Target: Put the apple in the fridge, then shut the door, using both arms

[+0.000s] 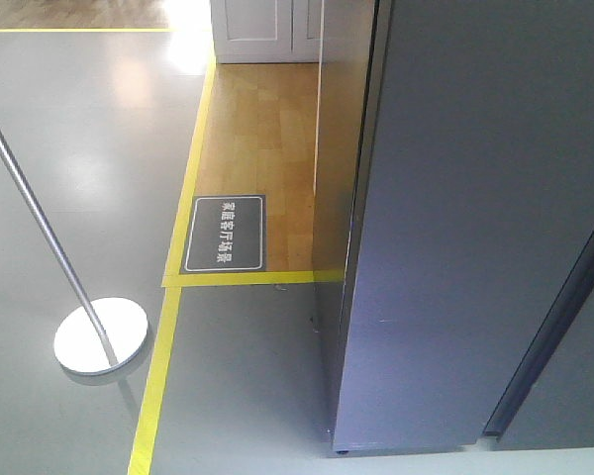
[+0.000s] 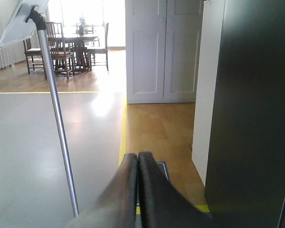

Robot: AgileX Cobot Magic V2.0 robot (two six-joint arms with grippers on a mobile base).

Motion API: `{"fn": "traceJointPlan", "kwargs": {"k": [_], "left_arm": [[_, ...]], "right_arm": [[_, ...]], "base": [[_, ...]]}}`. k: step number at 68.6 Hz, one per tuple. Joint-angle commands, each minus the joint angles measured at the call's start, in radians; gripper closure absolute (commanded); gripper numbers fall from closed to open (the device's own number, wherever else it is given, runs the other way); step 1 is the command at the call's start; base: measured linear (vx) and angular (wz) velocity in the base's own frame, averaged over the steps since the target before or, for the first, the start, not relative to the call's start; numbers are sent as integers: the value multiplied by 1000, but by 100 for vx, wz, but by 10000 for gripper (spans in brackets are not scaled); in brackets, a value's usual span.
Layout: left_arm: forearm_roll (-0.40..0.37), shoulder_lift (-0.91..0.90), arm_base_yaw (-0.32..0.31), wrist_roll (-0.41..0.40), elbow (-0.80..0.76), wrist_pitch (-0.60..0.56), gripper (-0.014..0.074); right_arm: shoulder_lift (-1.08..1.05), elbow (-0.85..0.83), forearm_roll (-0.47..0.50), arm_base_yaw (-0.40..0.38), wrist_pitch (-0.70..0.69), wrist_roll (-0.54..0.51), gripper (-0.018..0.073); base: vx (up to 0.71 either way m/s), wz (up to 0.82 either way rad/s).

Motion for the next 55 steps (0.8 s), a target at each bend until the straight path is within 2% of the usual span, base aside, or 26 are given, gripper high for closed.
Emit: {"fn": "traceJointPlan", "kwargs": {"k": [1,12,19,34,55], "left_arm": [[0,-15,4,-2,13,-77,603],[0,-15,4,-2,13,-77,603],[0,-15,4,-2,13,-77,603],[0,-15,4,-2,13,-77,603],[0,-15,4,-2,13,-77,603]], "right_arm": [[-45,38,-31,-7,-158,-3,562],[-108,123,-32,-7,-260,-3,562],[-111,179,-28,-7,-373,-3,562],[-111,177,-28,-7,-429,-3,562],[-110,176,-28,-7,-425,-3,562]], "base": [[0,0],[0,0],[0,0],[0,0],[0,0]]}}
